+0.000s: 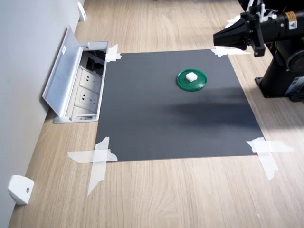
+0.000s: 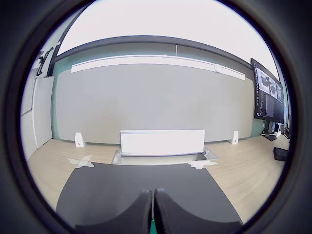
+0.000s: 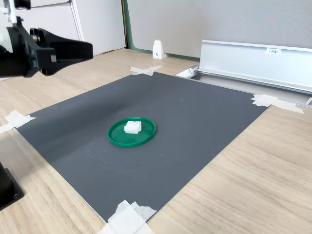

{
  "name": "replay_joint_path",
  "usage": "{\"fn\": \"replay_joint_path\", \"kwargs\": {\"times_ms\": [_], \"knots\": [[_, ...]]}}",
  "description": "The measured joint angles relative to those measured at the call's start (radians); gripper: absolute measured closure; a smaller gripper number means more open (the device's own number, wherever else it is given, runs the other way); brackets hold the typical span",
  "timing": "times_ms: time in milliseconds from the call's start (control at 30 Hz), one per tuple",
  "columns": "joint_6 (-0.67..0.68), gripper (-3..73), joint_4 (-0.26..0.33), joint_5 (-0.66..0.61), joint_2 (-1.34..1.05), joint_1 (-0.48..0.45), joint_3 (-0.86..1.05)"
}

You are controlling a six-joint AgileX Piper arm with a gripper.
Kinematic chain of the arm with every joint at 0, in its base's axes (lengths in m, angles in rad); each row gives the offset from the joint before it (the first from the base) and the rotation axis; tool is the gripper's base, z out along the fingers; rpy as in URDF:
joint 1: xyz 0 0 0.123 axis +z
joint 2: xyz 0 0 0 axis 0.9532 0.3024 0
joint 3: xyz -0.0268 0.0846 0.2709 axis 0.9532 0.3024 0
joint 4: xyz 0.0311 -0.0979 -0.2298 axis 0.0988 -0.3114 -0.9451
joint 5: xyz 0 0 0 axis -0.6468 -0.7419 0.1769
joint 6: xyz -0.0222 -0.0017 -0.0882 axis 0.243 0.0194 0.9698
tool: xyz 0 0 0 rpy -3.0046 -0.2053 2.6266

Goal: Grasp a white terminal and put it on the green lid.

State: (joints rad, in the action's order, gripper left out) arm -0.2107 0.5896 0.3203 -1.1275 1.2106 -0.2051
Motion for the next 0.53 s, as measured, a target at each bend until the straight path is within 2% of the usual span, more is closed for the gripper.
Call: {"fn": "replay_joint_path", "kwargs": {"times_ms": [533], "knots": [[0.026,70.2,-0.001,-0.004,-0.002,0.0,0.0]]}}
